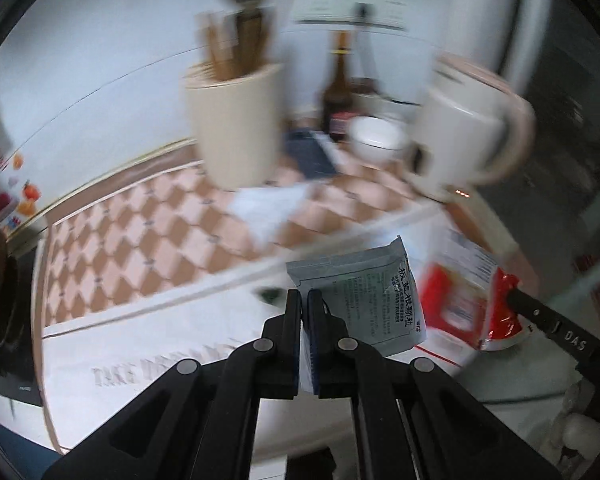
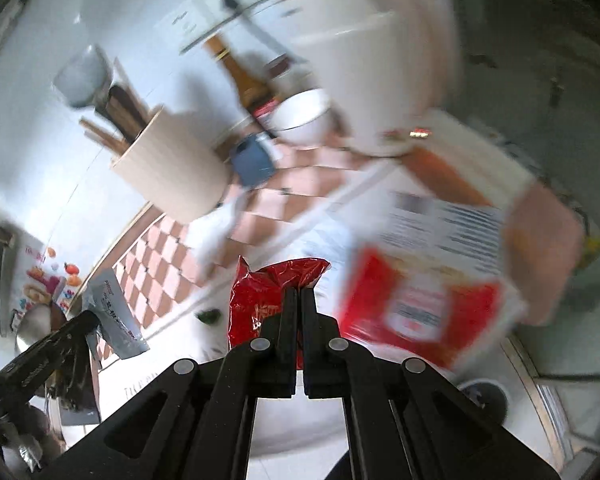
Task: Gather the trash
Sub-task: 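Carry the sachet and red wrapper over the bin and open both grippers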
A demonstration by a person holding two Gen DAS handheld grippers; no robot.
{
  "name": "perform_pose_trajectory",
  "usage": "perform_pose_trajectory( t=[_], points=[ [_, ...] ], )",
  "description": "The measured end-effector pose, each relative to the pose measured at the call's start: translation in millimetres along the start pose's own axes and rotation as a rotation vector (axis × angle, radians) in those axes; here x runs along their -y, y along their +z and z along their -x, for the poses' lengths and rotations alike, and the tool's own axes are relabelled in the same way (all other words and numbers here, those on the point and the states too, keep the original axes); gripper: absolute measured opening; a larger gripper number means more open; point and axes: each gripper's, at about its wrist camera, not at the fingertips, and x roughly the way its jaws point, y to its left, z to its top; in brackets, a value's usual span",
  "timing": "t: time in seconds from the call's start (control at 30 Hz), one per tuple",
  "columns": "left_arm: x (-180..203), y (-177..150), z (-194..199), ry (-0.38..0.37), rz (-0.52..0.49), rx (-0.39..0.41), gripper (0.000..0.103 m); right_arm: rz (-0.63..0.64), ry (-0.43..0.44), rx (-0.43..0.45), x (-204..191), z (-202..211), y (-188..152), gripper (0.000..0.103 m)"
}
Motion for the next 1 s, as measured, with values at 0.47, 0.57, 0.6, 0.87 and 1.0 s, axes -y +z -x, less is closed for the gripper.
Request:
perform_pose_trajectory(
  t=[0.47,0.57,0.6,0.87,1.0],
  points=[
    [246,-138,-63,-0.197,-0.325,-0.199,0.001,-0.345,-0.241,0.002,281,117,-154,0.001],
    [274,-181,-121,-0.213,-0.375,-0.303,0.001,-0.414,-0.278,-0.045,330,95,-196,0.001],
    [281,-196,-142,-0.215,-0.389,-0.334,0.002,-0.433,-0.285,-0.060,343,85,-210,0.001],
    [301,-342,-358,-0.193,-0.493,-0.610,0.002,-0.575,-0.343,-0.221,457,-65,-342,0.001],
    [304,-394,-441,-0.169,-0.511,-0.698,0.002,-0.640,-0.341,-0.270,509,-141,-401,0.001]
  ],
)
